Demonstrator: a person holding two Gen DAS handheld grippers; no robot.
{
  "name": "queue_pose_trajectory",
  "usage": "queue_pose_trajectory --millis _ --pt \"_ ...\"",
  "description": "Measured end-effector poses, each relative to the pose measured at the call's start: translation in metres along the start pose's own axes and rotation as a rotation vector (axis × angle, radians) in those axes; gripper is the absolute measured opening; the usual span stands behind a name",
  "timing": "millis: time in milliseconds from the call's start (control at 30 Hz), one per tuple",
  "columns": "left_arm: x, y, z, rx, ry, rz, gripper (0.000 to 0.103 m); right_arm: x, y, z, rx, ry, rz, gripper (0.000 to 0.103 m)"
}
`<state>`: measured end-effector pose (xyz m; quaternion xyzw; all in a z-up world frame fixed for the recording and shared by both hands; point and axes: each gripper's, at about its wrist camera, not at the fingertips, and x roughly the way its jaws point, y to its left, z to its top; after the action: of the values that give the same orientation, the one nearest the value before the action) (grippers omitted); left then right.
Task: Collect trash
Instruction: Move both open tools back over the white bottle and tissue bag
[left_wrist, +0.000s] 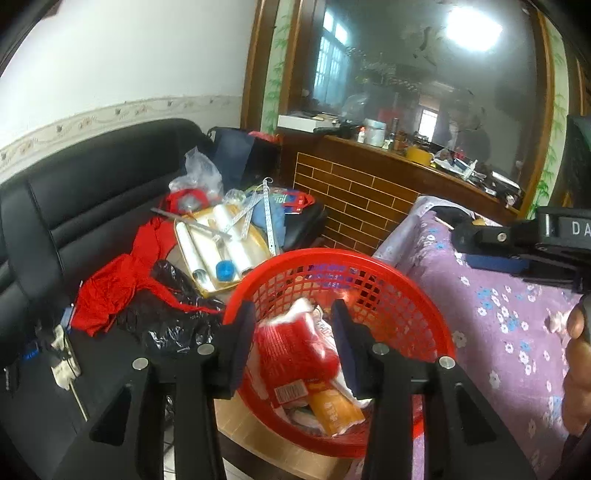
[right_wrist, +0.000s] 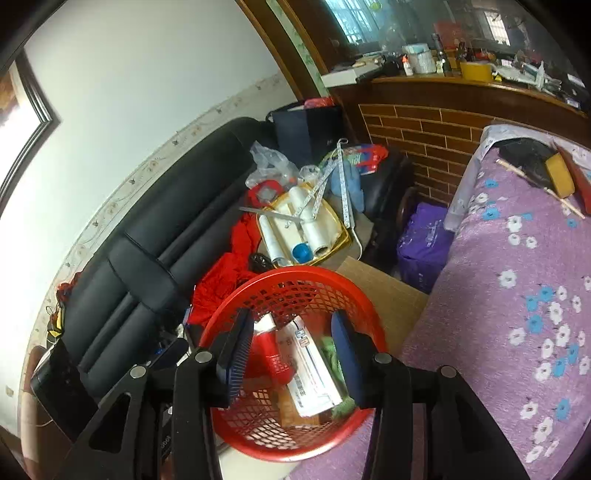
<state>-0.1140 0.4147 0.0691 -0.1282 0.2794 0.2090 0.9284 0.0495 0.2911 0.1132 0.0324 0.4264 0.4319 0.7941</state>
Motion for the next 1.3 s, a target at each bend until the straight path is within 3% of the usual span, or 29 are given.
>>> queue_pose_trajectory --millis 600,700,900,1100,1300 --pt "-0.064 -0.094 -0.015 0.114 -0.032 -0.165 0.052 -0.111 -0.071 -0.068 0.111 -0.038 -0.043 0.05" --pt "-0.074 -0.109 -0.022 0.135 -0.04 -0.176 0.058 -0.137 -0.081 -0.087 0.108 -0.056 -0.094 0.052" --pt "-0.091 -0.144 -0.035 0.183 -0.024 -0.21 0.058 -0.187 -0.103 -0.119 0.106 -0.098 -0.172 0.058" --pt "-0.106 -0.182 -0.036 0.248 -0.016 -0.257 0.06 -0.25 -0.169 -0.146 0.18 -0.142 -0.27 0.058" --pt "-0.116 -0.242 -0.037 0.355 0.027 -0.359 0.065 -0.311 -0.275 -0.15 0.325 -0.167 -0.392 0.058"
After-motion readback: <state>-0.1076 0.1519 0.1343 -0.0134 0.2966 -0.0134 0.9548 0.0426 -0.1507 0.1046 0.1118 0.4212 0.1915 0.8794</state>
